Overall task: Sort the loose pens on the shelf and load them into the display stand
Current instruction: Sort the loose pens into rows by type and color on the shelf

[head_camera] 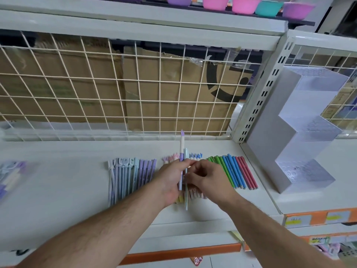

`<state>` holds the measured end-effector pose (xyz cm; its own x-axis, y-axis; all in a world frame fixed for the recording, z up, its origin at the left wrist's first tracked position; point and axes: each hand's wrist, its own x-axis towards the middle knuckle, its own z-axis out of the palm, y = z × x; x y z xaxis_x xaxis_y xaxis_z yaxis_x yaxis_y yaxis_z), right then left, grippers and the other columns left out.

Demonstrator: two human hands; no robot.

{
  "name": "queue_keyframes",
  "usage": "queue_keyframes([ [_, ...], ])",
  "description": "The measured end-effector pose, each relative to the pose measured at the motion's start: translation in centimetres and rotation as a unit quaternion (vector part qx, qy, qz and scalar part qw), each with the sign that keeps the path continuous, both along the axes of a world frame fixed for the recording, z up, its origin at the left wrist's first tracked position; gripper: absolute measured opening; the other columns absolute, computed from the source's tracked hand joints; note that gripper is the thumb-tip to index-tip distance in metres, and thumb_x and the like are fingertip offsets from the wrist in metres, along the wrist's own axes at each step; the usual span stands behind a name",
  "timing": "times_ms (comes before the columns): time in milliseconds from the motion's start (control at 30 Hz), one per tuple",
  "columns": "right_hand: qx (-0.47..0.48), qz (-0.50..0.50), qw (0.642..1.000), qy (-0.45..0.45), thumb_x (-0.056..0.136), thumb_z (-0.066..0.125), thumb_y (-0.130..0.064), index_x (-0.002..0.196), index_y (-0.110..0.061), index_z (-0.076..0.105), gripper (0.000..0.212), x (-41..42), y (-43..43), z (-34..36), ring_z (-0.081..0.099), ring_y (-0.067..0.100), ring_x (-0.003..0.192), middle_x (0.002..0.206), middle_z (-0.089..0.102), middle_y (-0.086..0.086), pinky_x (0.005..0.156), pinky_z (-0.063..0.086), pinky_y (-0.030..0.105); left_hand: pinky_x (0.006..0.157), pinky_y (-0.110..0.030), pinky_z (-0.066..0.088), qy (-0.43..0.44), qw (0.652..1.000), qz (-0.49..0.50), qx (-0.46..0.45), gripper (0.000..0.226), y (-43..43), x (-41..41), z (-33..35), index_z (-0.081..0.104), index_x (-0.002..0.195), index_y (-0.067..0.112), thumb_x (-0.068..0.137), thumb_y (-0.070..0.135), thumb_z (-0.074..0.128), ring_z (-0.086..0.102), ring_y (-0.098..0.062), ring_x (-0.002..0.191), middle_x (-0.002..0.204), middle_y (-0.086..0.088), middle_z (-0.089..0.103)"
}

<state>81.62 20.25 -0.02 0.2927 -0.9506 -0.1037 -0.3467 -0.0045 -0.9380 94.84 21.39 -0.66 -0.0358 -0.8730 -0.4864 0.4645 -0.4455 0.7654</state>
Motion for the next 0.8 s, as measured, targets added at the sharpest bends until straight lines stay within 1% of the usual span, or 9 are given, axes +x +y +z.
queue_keyframes([
  [67, 0.0, 0.016, 1.0, 0.008, 0.085, 0.073, -0.003, 0.087, -0.009, 0.063, 0.012, 1.6, 0.7, 0.0, 0.063, 0.01, 0.053, 0.069, 0.068, 0.005, 0.051, 0.048, 0.019, 0.061, -0.03, 0.053, 0.009, 1.0, 0.008, 0.002, 0.027, 0.7, 1.0, 0.1, 0.075, 0.105, 0.009, 0.101, 0.022, 0.052, 0.068, -0.026, 0.078, 0.094, -0.012, 0.073],
  [200, 0.0, 0.023, 0.999, 0.021, 0.086, 0.071, -0.002, 0.09, -0.013, 0.062, 0.014, 4.7, 1.7, -0.3, 0.06, 0.014, 0.053, 0.071, 0.069, 0.009, 0.053, 0.051, 0.027, 0.063, -0.031, 0.049, 0.024, 0.999, 0.026, 0.003, 0.027, 2.2, 3.7, 0.2, 0.07, 0.114, 0.004, 0.101, 0.022, 0.054, 0.066, -0.026, 0.077, 0.097, -0.012, 0.072],
  [300, -0.008, 0.038, 0.999, 0.034, 0.088, 0.067, -0.003, 0.091, -0.013, 0.061, 0.012, 7.3, 2.5, -0.5, 0.059, 0.011, 0.05, 0.069, 0.068, 0.006, 0.047, 0.045, 0.022, 0.05, -0.027, 0.049, -0.029, 0.997, 0.07, 0.01, 0.024, 3.3, 6.3, -0.2, 0.07, 0.106, 0.004, 0.1, 0.022, 0.054, 0.064, -0.024, 0.058, 0.082, -0.012, 0.071],
  [400, -0.016, 0.032, 0.998, 0.054, 0.087, 0.067, -0.009, 0.092, -0.018, 0.062, 0.01, 10.4, 2.8, -0.9, 0.06, 0.012, 0.053, 0.073, 0.07, 0.004, 0.047, 0.042, 0.02, 0.056, -0.028, 0.05, -0.119, 0.987, 0.105, 0.007, 0.024, 4.5, 9.5, -0.7, 0.071, 0.098, 0.008, 0.1, 0.022, 0.052, 0.063, -0.021, 0.059, 0.083, -0.011, 0.073],
  [467, -0.021, 0.023, 0.996, 0.078, 0.086, 0.065, -0.013, 0.091, -0.022, 0.062, 0.011, 12.4, 2.7, -1.6, 0.063, 0.017, 0.059, 0.078, 0.07, 0.004, 0.051, 0.046, 0.028, 0.049, -0.023, 0.036, -0.181, 0.976, 0.122, 0.013, 0.023, 5.4, 11.9, -1.0, 0.066, 0.082, 0.011, 0.097, 0.019, 0.05, 0.049, -0.018, 0.051, 0.07, -0.009, 0.062],
  [567, -0.018, 0.018, 0.993, 0.112, 0.087, 0.065, -0.014, 0.091, -0.023, 0.061, 0.01, 15.1, 2.6, -2.2, 0.065, 0.019, 0.063, 0.08, 0.069, 0.003, 0.061, 0.056, 0.034, 0.041, -0.018, 0.016, -0.207, 0.968, 0.138, 0.033, 0.03, 6.4, 15.0, -0.9, 0.051, 0.069, 0.017, 0.099, 0.02, 0.047, 0.025, -0.011, 0.038, 0.053, 0.0, 0.037],
  [633, -0.032, 0.022, 0.988, 0.152, 0.088, 0.066, -0.017, 0.094, -0.022, 0.061, 0.009, 16.5, 2.4, -2.6, 0.064, 0.013, 0.064, 0.081, 0.067, -0.002, 0.062, 0.055, 0.021, 0.04, -0.017, 0.011, -0.204, 0.968, 0.141, 0.046, 0.031, 7.0, 16.7, -0.8, 0.045, 0.068, 0.019, 0.098, 0.023, 0.047, 0.018, -0.011, 0.038, 0.05, 0.002, 0.03],
  [700, -0.046, 0.018, 0.982, 0.185, 0.089, 0.067, -0.018, 0.097, -0.021, 0.063, 0.009, 17.6, 2.2, -2.7, 0.056, 0.001, 0.062, 0.078, 0.061, -0.009, 0.049, 0.039, 0.004, 0.04, -0.017, 0.012, -0.185, 0.97, 0.148, 0.062, 0.028, 7.4, 18.2, -0.7, 0.045, 0.069, 0.019, 0.096, 0.027, 0.046, 0.017, -0.012, 0.04, 0.051, 0.003, 0.03],
  [800, -0.042, -0.008, 0.98, 0.194, 0.087, 0.066, -0.017, 0.098, -0.017, 0.067, 0.011, 18.9, 2.2, -2.9, 0.056, 0.002, 0.063, 0.075, 0.062, -0.01, 0.049, 0.039, 0.007, 0.042, -0.018, 0.012, -0.172, 0.97, 0.156, 0.066, 0.028, 7.9, 19.7, -0.8, 0.049, 0.071, 0.016, 0.097, 0.025, 0.044, 0.021, -0.012, 0.04, 0.052, 0.002, 0.035],
])
